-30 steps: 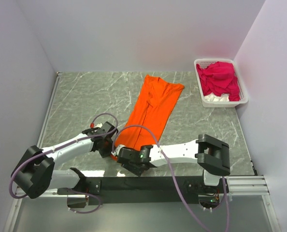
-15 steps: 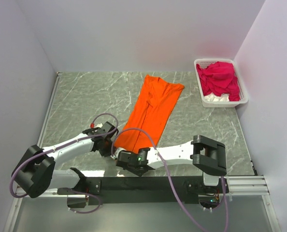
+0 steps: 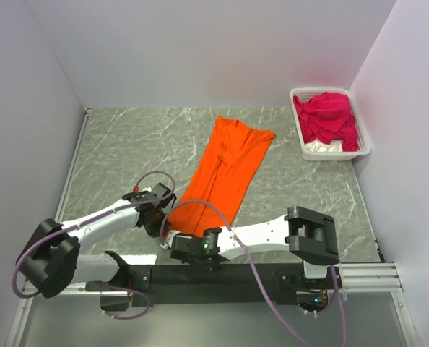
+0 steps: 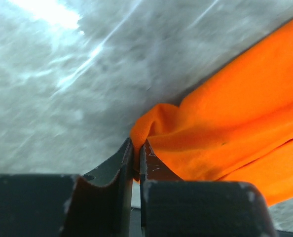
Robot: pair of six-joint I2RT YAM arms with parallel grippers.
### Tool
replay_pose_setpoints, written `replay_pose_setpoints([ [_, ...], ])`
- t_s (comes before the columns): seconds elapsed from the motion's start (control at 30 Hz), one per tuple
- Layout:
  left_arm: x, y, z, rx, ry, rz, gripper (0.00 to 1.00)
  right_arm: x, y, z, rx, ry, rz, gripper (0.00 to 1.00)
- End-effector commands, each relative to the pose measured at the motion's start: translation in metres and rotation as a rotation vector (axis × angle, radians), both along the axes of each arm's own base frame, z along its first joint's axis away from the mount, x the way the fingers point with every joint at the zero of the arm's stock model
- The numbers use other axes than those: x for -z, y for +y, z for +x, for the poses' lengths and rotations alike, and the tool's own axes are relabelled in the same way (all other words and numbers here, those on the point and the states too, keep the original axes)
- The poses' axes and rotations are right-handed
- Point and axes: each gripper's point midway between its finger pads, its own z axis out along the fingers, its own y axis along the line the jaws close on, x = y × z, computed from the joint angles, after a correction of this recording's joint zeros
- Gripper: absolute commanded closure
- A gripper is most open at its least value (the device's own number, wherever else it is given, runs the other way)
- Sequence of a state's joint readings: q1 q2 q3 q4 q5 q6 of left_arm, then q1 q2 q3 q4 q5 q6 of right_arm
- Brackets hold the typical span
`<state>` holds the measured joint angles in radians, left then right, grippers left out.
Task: Fold and stack the t-shirts
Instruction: Fold the tshirt
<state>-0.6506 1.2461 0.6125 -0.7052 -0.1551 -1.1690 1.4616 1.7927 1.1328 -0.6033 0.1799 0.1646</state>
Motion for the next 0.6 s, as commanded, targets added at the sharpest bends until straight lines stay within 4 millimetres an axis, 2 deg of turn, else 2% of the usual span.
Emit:
replay_pose_setpoints([
  [0.0, -0.016, 0.015, -0.008, -0.022, -0.007, 0.041, 0.92, -0.042, 0.027, -0.033, -0.094, 0.098, 0.128, 1.00],
  [0.1, -0.029, 0.022, -0.008, -0.038, -0.049, 0.049, 0.91, -0.055, 0.037, -0.039, -0.106, 0.125, 0.175, 1.00],
  [0.17, -0.041, 0.022, -0.003, -0.039, -0.076, 0.050, 0.91, -0.058, 0.035, -0.031, -0.083, 0.097, 0.179, 1.00],
  [0.23, -0.055, 0.017, 0.009, -0.032, -0.109, 0.045, 0.91, -0.059, 0.029, -0.014, -0.038, 0.064, 0.163, 1.00],
  [0.3, -0.060, 0.011, 0.019, -0.013, -0.115, 0.051, 0.90, -0.058, 0.019, 0.000, -0.004, 0.030, 0.139, 1.00],
  [0.33, -0.072, 0.004, 0.030, -0.008, -0.145, 0.034, 0.90, -0.063, 0.014, 0.012, 0.026, 0.018, 0.149, 1.00],
  [0.4, -0.076, -0.004, 0.044, 0.013, -0.154, 0.041, 0.91, -0.069, 0.007, 0.026, 0.059, -0.002, 0.160, 1.00],
  [0.43, -0.087, -0.010, 0.056, 0.011, -0.184, 0.031, 0.91, -0.075, 0.001, 0.034, 0.081, -0.015, 0.176, 1.00],
  [0.47, -0.085, -0.012, 0.063, 0.018, -0.174, 0.046, 0.91, -0.079, -0.006, 0.051, 0.126, -0.031, 0.182, 1.00],
  [0.53, -0.094, -0.022, 0.082, 0.029, -0.196, 0.045, 0.91, -0.089, -0.017, 0.070, 0.169, -0.065, 0.201, 1.00],
  [0.57, -0.097, -0.022, 0.090, 0.024, -0.205, 0.046, 0.91, -0.093, -0.025, 0.086, 0.213, -0.084, 0.203, 1.00],
])
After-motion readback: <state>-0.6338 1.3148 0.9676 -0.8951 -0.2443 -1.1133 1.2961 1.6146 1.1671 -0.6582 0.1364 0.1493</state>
